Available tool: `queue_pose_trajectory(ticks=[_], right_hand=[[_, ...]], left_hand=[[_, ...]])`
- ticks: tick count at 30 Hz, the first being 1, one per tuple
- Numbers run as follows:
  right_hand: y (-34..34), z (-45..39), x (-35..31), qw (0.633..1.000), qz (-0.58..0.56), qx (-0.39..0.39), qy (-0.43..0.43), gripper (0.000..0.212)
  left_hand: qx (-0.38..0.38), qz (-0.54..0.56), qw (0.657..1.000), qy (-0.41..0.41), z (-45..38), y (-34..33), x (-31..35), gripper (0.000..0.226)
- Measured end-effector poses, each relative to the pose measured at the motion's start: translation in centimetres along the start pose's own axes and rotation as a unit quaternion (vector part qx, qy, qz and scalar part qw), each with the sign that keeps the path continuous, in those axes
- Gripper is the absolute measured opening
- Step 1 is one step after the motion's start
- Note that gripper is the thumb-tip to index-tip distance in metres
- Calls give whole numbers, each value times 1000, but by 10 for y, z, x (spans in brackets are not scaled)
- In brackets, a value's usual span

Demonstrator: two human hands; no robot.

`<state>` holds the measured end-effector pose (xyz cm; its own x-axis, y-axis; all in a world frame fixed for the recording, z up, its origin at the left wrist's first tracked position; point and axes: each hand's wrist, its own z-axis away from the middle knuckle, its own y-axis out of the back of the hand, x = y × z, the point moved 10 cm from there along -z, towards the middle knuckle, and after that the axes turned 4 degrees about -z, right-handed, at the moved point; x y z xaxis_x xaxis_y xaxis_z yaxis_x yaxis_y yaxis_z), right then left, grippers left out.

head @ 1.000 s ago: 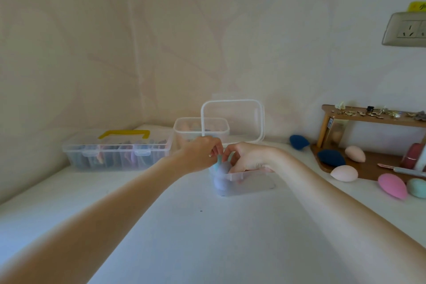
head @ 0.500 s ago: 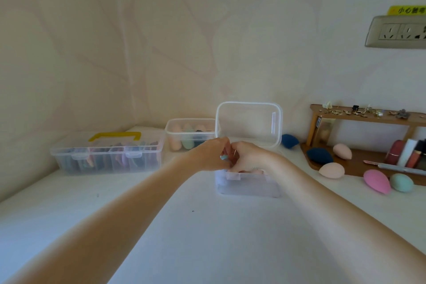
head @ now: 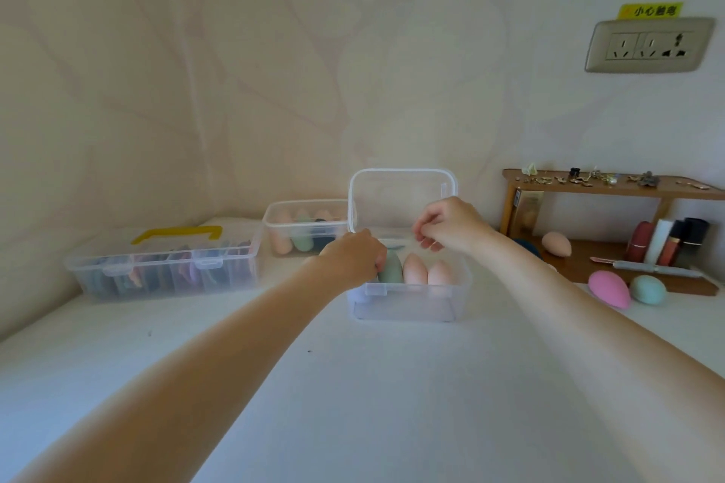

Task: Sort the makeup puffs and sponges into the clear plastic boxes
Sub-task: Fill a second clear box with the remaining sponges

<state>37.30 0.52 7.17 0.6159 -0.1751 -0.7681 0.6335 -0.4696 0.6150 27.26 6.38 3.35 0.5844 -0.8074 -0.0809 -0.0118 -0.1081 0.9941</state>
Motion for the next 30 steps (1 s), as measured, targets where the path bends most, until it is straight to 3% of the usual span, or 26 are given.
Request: queue_pose_trajectory(ticks=[2, 4, 8, 11, 21, 26, 28, 30], right_hand=[[29, 3, 3, 991, 96, 93, 12, 28], [48, 9, 19, 969, 210, 128, -19, 27], [55, 33, 85, 890, 415, 57, -178, 33], [50, 50, 120, 876, 428, 27, -222, 37], [54, 48, 118, 881, 444, 41, -158, 35], [69, 38, 67, 924, 333, 162, -96, 33], [74, 32, 39, 950, 218, 216, -52, 40], [62, 23, 19, 981, 41, 188, -17, 42]], left_hand=[[8, -22, 1000, 2, -1, 0, 1, 31], [21, -42, 999, 6, -1, 0, 3, 30], [23, -58, 998, 15, 0, -3, 5, 31], [27, -45, 999, 14, 4, 0, 8, 33], [7, -49, 999, 10, 6, 1, 13, 34], [-10, -46, 999, 22, 2, -1, 13, 32], [-19, -40, 999, 19, 0, -3, 13, 30], [-21, -31, 999, 15, 1, -3, 12, 28]])
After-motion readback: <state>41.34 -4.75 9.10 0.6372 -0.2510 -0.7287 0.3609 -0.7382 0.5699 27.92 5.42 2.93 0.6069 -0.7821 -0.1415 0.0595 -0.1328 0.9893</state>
